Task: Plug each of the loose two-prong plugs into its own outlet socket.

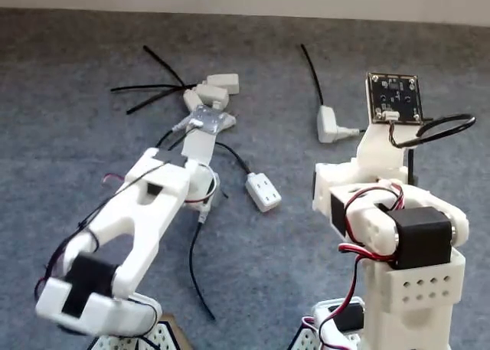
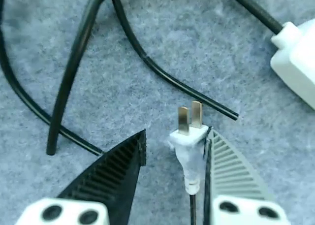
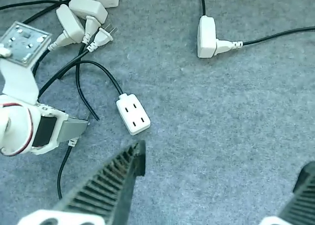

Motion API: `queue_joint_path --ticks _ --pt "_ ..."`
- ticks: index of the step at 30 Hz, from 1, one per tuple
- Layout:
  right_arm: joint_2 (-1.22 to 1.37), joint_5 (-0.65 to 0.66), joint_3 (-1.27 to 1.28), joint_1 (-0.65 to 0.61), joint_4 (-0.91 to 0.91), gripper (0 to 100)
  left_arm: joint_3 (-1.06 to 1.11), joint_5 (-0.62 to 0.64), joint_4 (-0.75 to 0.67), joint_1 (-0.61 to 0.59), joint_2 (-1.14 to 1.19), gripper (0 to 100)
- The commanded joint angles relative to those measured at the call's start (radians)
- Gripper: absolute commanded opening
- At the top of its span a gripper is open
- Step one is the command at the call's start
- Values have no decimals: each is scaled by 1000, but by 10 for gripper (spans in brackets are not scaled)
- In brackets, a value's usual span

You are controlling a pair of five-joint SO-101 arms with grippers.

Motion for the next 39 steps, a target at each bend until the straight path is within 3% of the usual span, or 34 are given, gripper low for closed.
queue_joint_path --ticks 1,7,11,26,31,39 --pt "-13 12 -2 12 -12 440 -120 -2 95 15 96 185" --pt "-13 12 -2 12 -12 440 -94 -2 94 74 77 176" --pt "-13 12 -2 12 -12 440 -82 -5 94 79 67 133" --pt "-13 12 -1 12 -12 440 -79 0 101 82 64 125" --pt "-13 12 -1 12 -10 440 -81 -5 101 99 64 10" --pt "-15 12 -1 12 -10 440 -50 -6 92 186 62 5"
